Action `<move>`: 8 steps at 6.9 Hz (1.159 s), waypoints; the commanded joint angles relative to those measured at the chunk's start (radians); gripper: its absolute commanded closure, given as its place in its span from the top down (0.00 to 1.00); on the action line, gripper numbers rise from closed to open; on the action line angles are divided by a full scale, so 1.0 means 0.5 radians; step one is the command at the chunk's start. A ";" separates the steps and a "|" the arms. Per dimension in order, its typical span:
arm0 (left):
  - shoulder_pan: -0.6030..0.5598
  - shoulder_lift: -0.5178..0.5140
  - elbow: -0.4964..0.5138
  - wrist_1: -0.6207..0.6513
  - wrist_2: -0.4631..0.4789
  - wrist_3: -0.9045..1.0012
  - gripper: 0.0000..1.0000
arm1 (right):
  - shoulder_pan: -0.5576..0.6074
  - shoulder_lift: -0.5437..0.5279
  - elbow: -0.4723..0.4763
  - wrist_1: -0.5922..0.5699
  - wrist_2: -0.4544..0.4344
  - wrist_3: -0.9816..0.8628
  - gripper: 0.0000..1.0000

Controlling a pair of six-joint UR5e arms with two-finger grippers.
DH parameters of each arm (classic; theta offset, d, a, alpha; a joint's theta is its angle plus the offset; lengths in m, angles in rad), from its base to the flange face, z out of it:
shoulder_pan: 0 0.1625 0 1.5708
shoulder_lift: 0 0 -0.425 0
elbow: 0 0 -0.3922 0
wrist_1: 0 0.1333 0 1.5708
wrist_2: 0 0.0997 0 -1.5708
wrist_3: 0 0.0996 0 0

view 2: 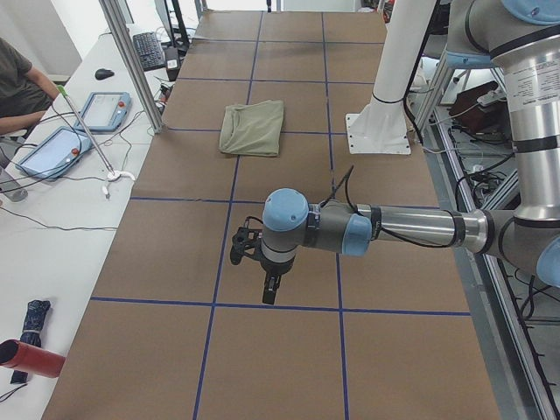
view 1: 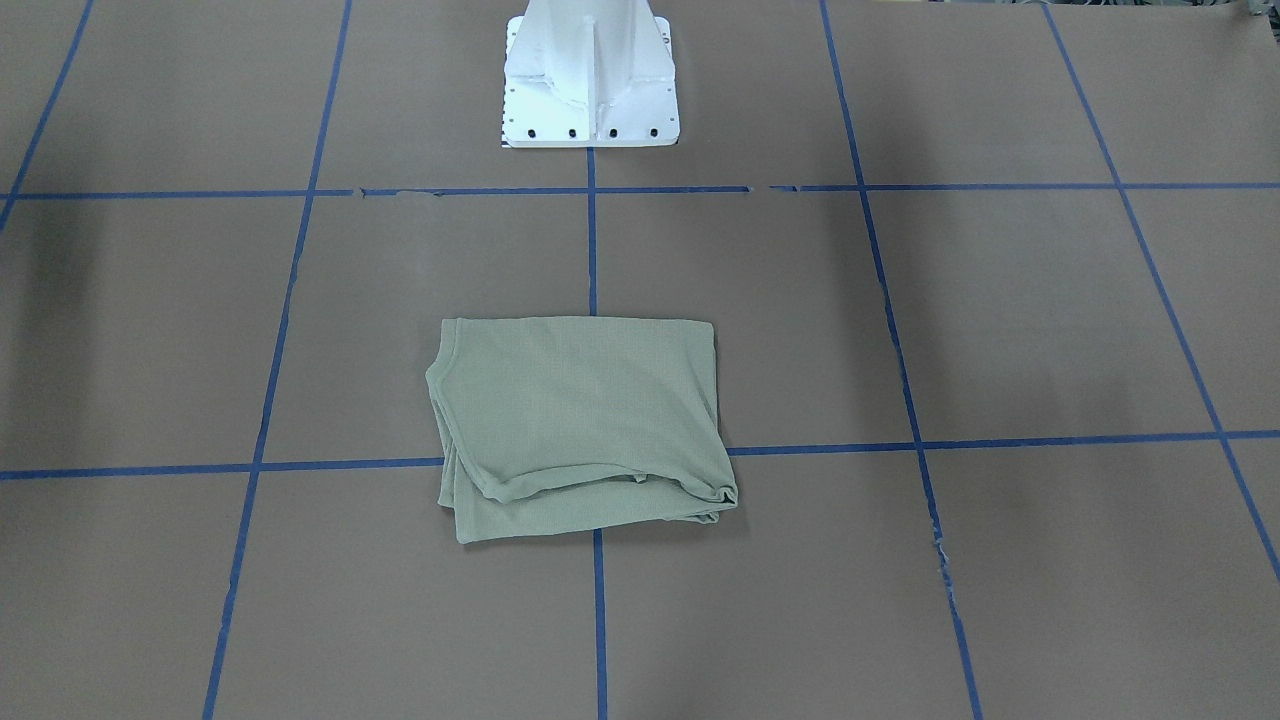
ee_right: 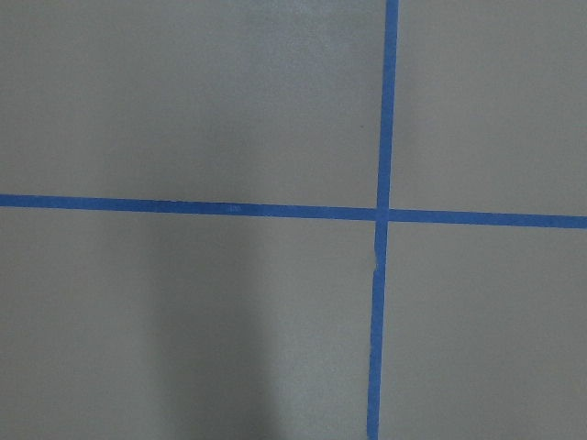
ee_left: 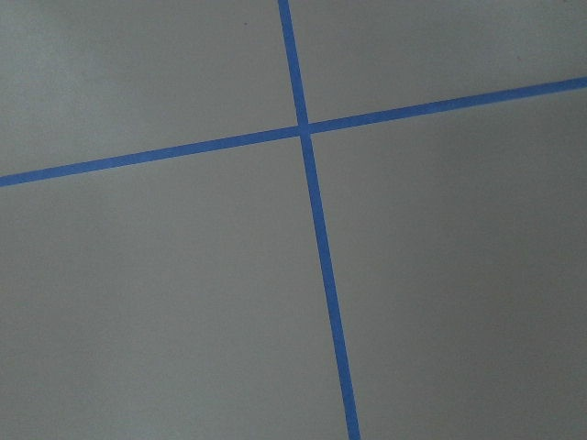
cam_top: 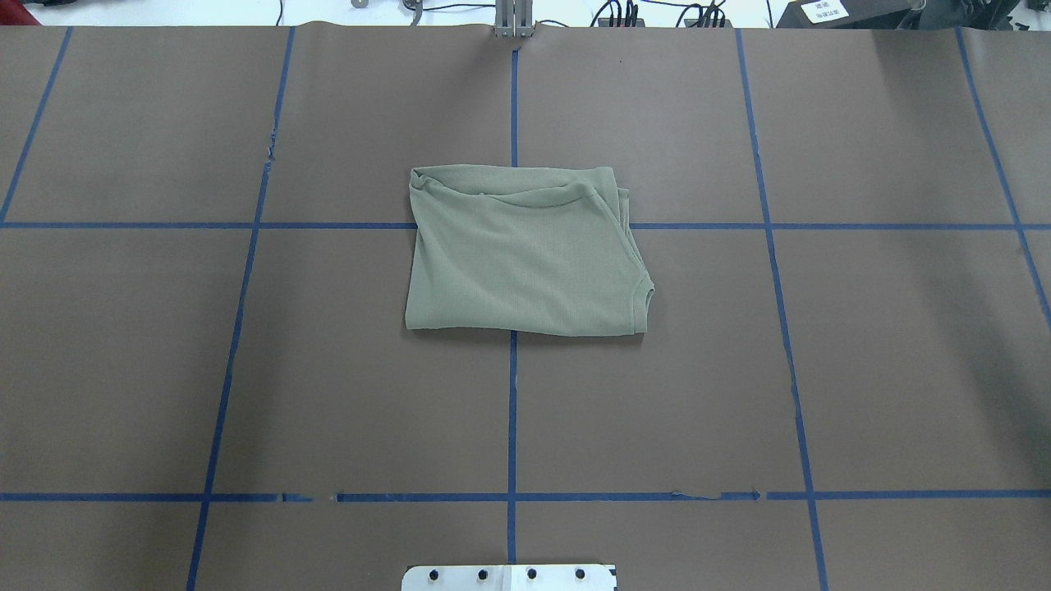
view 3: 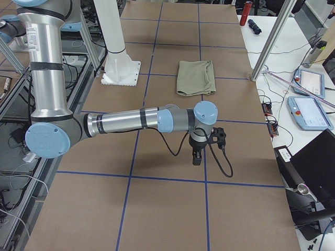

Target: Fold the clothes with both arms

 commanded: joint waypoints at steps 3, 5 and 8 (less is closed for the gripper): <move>0.021 -0.208 0.049 0.535 0.064 -0.009 1.00 | 0.000 0.006 0.003 0.001 0.003 0.003 1.00; 0.021 -0.274 0.080 0.631 0.058 0.022 1.00 | 0.000 0.018 0.006 0.001 0.012 0.003 1.00; 0.012 -0.237 0.052 0.351 0.113 0.223 1.00 | 0.000 0.021 0.006 0.004 0.031 0.012 1.00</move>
